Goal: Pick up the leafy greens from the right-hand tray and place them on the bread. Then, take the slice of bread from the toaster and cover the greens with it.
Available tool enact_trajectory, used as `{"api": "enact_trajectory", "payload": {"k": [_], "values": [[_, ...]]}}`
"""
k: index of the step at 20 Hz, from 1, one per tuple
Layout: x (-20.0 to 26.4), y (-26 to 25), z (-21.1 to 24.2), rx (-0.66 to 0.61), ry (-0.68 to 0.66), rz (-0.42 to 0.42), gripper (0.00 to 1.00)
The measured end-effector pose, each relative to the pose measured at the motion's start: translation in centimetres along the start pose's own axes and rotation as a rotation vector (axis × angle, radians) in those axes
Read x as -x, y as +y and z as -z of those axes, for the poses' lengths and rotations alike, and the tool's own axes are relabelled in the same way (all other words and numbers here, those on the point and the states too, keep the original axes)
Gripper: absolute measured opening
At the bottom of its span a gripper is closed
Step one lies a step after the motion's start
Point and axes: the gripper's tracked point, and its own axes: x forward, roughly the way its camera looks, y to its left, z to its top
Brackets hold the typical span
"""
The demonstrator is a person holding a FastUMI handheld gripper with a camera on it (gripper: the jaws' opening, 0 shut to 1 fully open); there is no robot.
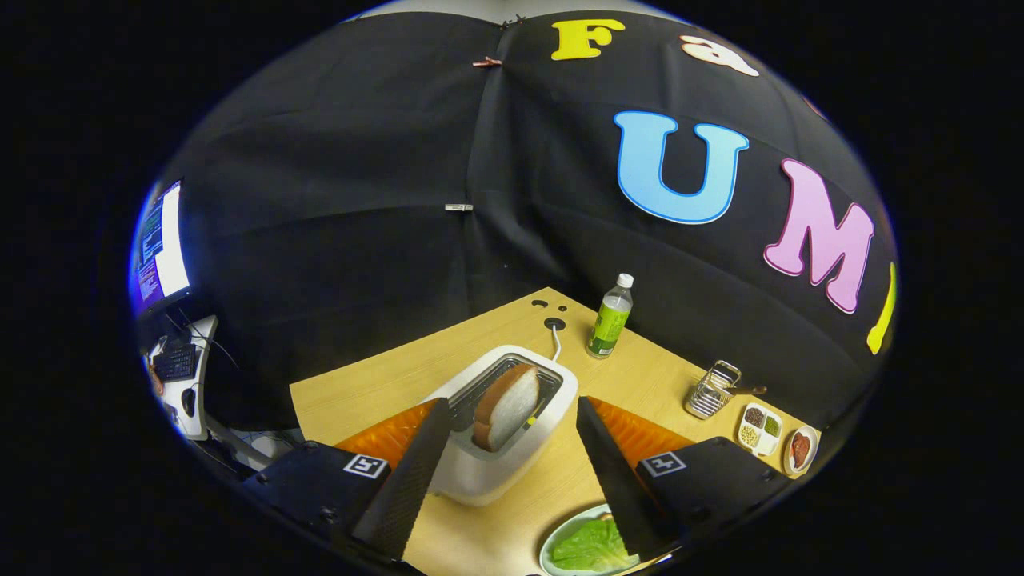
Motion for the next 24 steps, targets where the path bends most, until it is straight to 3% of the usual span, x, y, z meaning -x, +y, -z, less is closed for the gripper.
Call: {"api": "enact_trajectory", "payload": {"k": [5, 9, 11, 14, 17, 21, 22, 24], "values": [[-4.3, 0.6, 1.4, 0.022, 0.068, 0.023, 0.98], [-7.3, 0.4, 3.0, 0.012, 0.124, 0.059, 0.92], [-8.3, 0.3, 3.5, 0.006, 0.141, 0.070, 0.82], [-9.2, 0.5, 3.7, -0.006, 0.150, 0.067, 0.60], [-9.5, 0.7, 4.0, 0.019, 0.167, 0.059, 0.54], [-9.3, -0.1, 3.9, 0.012, 0.173, 0.099, 0.35], [-9.3, -0.1, 3.9, 0.007, 0.176, 0.101, 0.24], [-9.4, -0.1, 3.9, 0.004, 0.179, 0.095, 0.21]]}}
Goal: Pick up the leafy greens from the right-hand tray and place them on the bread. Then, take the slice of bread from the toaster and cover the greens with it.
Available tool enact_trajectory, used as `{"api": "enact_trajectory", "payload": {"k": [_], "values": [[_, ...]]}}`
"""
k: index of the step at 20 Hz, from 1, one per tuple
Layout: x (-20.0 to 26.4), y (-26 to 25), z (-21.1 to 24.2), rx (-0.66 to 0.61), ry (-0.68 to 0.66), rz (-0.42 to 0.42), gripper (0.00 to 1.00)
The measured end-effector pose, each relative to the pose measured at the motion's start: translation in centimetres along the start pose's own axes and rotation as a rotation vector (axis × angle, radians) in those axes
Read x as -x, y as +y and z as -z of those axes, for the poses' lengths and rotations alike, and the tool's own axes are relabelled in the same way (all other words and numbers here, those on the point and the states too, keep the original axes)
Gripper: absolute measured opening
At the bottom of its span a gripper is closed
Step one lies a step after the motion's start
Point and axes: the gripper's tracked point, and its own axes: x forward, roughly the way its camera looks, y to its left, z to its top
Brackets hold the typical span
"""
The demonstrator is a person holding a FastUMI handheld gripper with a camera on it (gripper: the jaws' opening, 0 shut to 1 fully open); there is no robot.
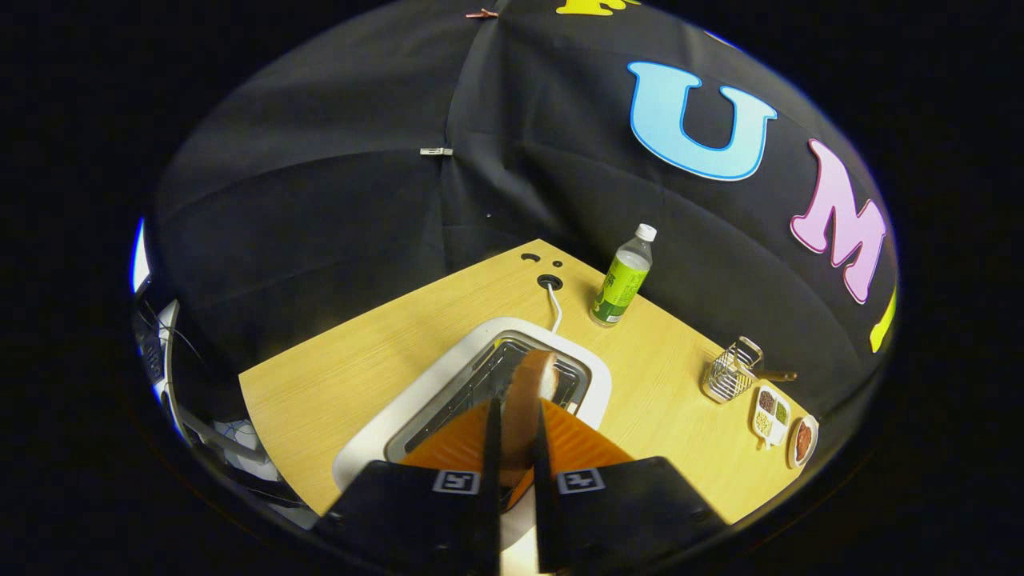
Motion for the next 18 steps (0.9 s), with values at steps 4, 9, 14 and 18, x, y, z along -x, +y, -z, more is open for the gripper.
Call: {"api": "enact_trajectory", "payload": {"k": [4, 9, 14, 18], "values": [[0.3, 0.2, -0.2, -0.035, 0.005, -0.010, 0.14], [1.7, 0.0, -1.8, -0.090, -0.027, -0.018, 0.14], [4.0, -1.4, -4.3, -0.145, -0.082, -0.017, 0.14], [5.9, -3.6, -5.5, -0.204, -0.124, -0.001, 0.14]]}}
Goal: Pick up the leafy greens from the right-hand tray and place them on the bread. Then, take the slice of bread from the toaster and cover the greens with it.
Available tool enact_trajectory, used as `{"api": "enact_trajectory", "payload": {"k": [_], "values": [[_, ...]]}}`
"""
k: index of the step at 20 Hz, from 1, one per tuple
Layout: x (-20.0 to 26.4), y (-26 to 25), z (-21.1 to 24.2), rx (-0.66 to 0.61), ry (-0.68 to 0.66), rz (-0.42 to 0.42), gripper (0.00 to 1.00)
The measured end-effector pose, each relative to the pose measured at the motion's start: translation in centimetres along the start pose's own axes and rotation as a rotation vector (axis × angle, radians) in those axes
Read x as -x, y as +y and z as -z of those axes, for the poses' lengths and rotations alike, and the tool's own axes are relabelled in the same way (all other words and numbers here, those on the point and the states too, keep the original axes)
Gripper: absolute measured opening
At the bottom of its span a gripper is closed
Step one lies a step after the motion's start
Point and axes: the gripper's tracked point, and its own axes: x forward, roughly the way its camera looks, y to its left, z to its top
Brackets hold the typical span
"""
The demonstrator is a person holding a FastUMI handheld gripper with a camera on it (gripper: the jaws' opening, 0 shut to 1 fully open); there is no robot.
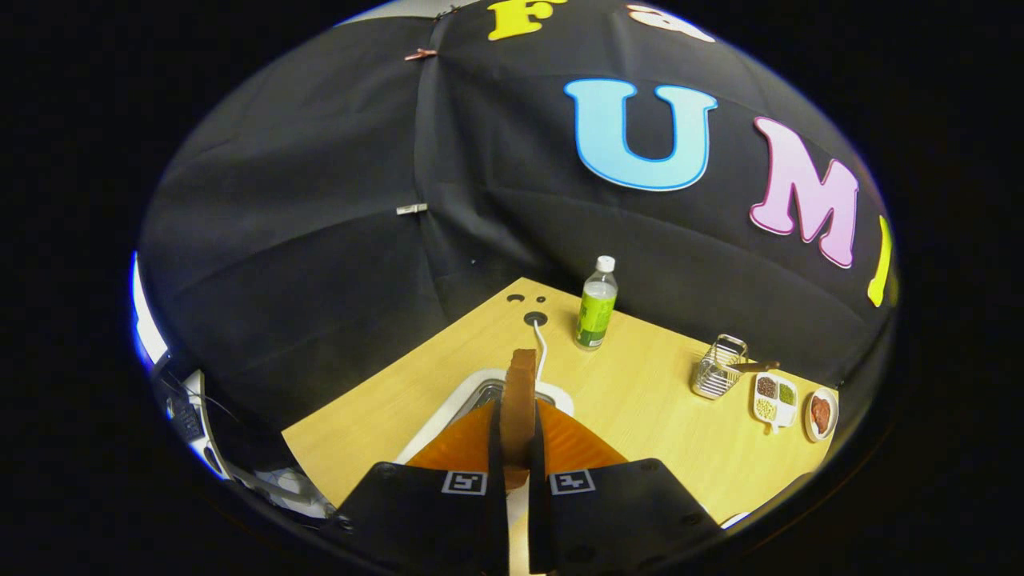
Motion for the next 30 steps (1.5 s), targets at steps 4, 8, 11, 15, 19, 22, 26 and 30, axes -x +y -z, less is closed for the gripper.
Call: {"api": "enact_trajectory", "payload": {"k": [4, 8, 11, 15, 19, 22, 26, 30], "values": [[2.0, -2.8, -0.9, -0.043, -0.031, 0.030, 0.14], [3.8, -6.4, 0.4, -0.065, -0.022, 0.078, 0.14], [5.0, -9.1, 2.8, -0.105, 0.001, 0.111, 0.14], [6.8, -12.3, 6.5, -0.145, 0.051, 0.151, 0.14], [8.1, -14.0, 10.1, -0.236, 0.089, 0.157, 0.14], [8.2, -15.2, 13.0, -0.295, 0.113, 0.169, 0.14], [7.8, -15.8, 16.2, -0.421, 0.154, 0.161, 0.14], [7.2, -15.3, 18.1, -0.433, 0.182, 0.135, 0.14]]}}
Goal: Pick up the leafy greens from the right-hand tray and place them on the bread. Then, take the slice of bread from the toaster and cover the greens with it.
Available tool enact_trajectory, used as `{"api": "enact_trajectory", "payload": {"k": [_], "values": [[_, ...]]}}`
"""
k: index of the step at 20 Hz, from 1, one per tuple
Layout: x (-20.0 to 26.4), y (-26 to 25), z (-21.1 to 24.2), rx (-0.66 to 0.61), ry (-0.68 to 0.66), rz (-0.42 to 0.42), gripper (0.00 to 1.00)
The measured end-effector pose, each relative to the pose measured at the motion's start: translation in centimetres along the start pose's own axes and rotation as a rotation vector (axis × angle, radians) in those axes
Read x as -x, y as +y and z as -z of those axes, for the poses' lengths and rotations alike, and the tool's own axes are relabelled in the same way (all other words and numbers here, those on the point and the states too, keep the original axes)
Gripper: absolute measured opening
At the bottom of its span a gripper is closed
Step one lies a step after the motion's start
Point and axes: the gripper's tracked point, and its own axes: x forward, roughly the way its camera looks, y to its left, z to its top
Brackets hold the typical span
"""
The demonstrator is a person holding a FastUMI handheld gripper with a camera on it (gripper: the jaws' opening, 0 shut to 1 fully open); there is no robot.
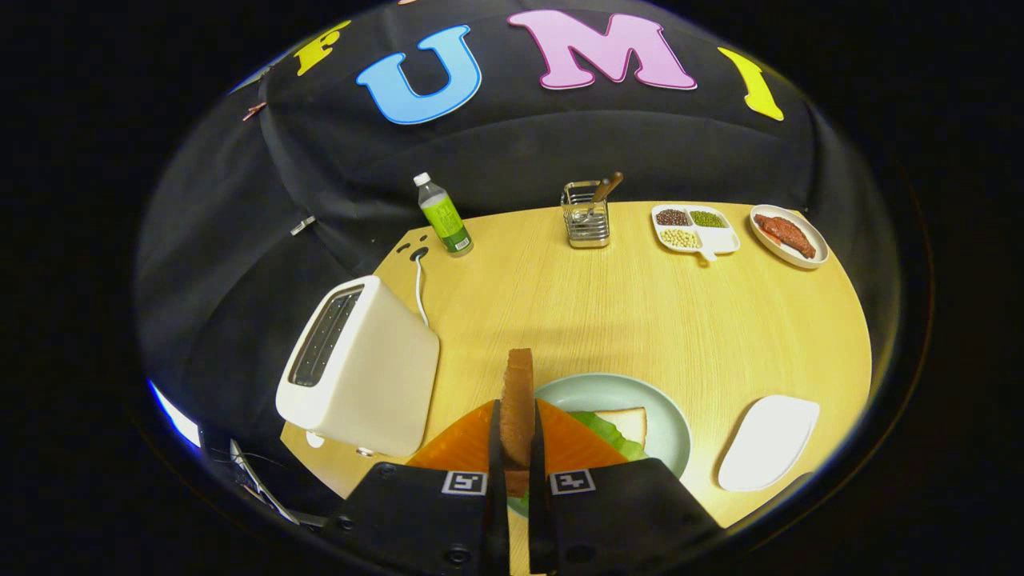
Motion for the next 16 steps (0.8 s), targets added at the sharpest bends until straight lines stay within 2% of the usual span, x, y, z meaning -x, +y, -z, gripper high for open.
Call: {"api": "enact_trajectory", "payload": {"k": [4, 11, 13, 16], "values": [[-0.9, -0.8, 1.5, -0.017, 0.025, -0.002, 0.14], [-1.3, -4.9, 2.7, 0.017, 0.030, 0.069, 0.18], [-1.4, -6.1, 3.0, 0.028, 0.028, 0.100, 0.23], [-1.2, -8.3, 3.5, 0.081, 0.026, 0.174, 0.46]]}}
